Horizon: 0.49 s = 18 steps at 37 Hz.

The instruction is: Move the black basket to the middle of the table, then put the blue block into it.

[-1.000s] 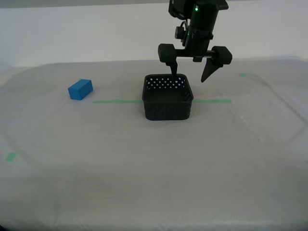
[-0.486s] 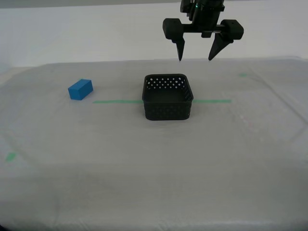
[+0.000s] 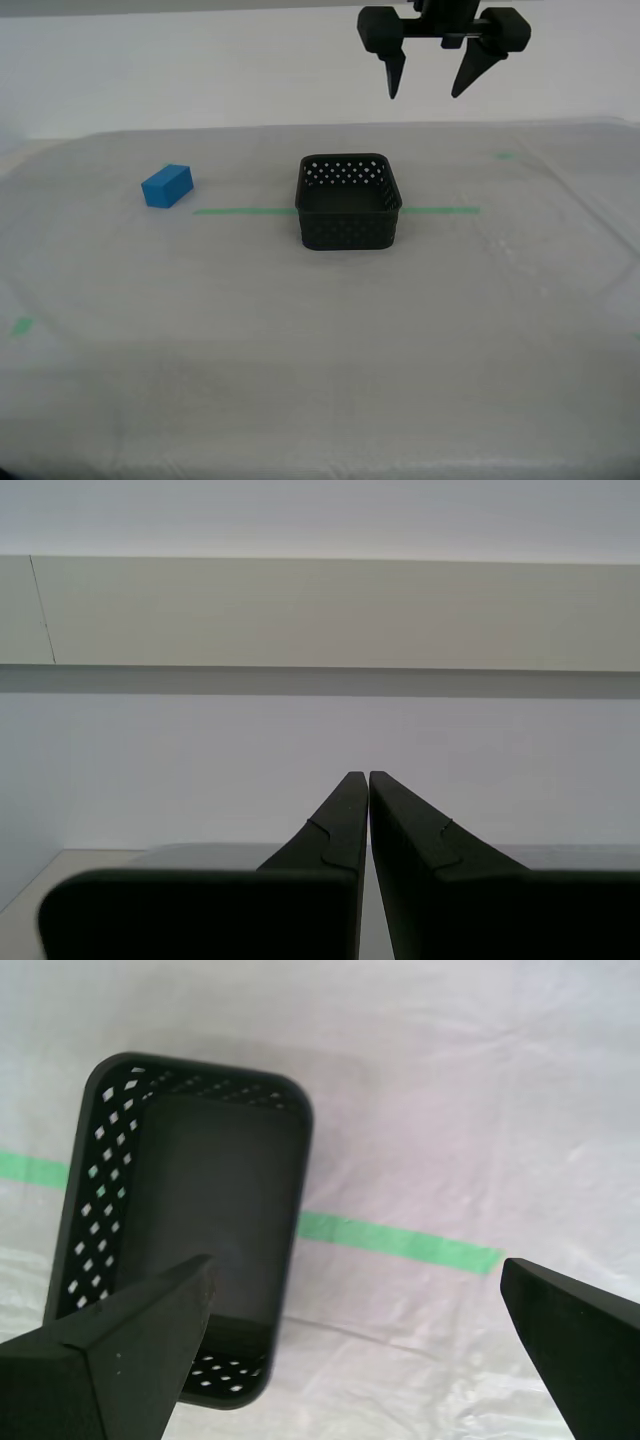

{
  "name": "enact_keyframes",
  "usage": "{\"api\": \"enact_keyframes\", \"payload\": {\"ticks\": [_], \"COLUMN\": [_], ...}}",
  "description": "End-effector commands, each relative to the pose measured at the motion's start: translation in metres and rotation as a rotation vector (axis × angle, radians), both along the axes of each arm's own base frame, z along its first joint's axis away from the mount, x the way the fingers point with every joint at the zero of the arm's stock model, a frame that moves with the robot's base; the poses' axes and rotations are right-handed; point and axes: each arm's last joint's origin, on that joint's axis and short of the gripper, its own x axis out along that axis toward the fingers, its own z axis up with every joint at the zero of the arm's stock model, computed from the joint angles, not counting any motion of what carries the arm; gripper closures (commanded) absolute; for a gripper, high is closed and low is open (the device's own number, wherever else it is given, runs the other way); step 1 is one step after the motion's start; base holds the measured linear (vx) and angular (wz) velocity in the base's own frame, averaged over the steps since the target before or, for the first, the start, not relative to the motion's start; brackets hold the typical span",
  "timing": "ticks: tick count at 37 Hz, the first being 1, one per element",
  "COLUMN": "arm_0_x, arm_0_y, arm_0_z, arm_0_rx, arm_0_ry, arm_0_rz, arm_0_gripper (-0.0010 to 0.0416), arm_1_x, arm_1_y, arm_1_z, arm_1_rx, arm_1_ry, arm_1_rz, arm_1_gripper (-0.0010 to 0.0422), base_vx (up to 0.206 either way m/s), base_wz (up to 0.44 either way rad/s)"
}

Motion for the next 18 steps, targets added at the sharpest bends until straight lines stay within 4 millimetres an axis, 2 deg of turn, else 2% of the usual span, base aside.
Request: {"api": "enact_keyframes", "payload": {"ticks": [1,11,18], "arm_0_x": [0.002,0.009,0.002], "arm_0_y": [-0.01,-0.038,-0.069], "arm_0_z": [0.004,0.007,-0.001], "arm_0_rx": [-0.013,-0.034,-0.014], "arm_0_ry": [-0.005,-0.013,-0.057], "arm_0_rz": [-0.009,-0.04,-0.109], "arm_0_gripper": [0.0006,0.0006,0.0005], "arm_1_x": [0.0,0.0,0.0], "arm_1_y": [0.0,0.0,0.0], "arm_1_z": [0.001,0.001,0.001], "arm_1_rx": [0.001,0.001,0.001], "arm_1_ry": [-0.004,-0.005,-0.005], "arm_1_rz": [0.0,0.001,0.0], "arm_1_gripper": [0.0412,0.0412,0.0412], "base_vx": [0.0,0.0,0.0], "base_wz": [0.0,0.0,0.0]}}
